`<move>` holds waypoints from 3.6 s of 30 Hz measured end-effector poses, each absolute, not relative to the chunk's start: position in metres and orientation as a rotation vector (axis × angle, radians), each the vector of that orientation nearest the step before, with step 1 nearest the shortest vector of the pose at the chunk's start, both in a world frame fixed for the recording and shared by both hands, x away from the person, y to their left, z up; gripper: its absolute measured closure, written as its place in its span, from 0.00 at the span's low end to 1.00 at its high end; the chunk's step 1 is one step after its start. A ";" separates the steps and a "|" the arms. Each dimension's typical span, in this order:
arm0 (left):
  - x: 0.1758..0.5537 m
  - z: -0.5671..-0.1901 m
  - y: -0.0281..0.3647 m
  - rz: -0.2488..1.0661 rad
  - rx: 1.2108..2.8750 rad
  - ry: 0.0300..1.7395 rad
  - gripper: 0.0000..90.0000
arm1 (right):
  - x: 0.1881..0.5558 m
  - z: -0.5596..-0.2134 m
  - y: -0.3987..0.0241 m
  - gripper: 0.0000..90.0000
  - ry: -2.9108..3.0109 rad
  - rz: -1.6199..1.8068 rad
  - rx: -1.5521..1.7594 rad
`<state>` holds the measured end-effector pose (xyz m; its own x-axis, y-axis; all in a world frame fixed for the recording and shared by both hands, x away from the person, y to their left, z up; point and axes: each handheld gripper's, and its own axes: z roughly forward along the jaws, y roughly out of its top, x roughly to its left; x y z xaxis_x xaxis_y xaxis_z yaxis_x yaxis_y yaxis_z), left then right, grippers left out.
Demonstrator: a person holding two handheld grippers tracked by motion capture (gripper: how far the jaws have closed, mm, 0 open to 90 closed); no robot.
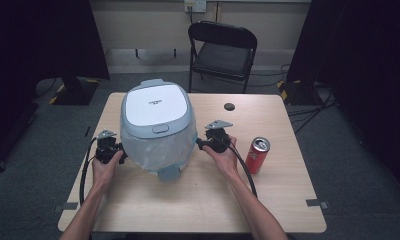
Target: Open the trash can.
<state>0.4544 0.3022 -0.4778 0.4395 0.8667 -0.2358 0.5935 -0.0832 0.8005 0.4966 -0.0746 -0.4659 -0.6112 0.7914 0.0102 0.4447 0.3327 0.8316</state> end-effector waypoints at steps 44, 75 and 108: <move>0.382 -0.472 0.275 0.337 1.892 1.076 0.77 | 0.415 -0.450 -0.090 0.69 2.335 1.243 1.008; 0.389 -0.501 0.307 0.496 1.998 1.204 0.32 | 0.366 -0.394 -0.134 0.55 2.419 1.314 0.954; 0.398 -0.502 0.310 0.514 2.069 1.158 0.14 | 0.341 -0.282 -0.055 1.00 2.483 1.677 0.479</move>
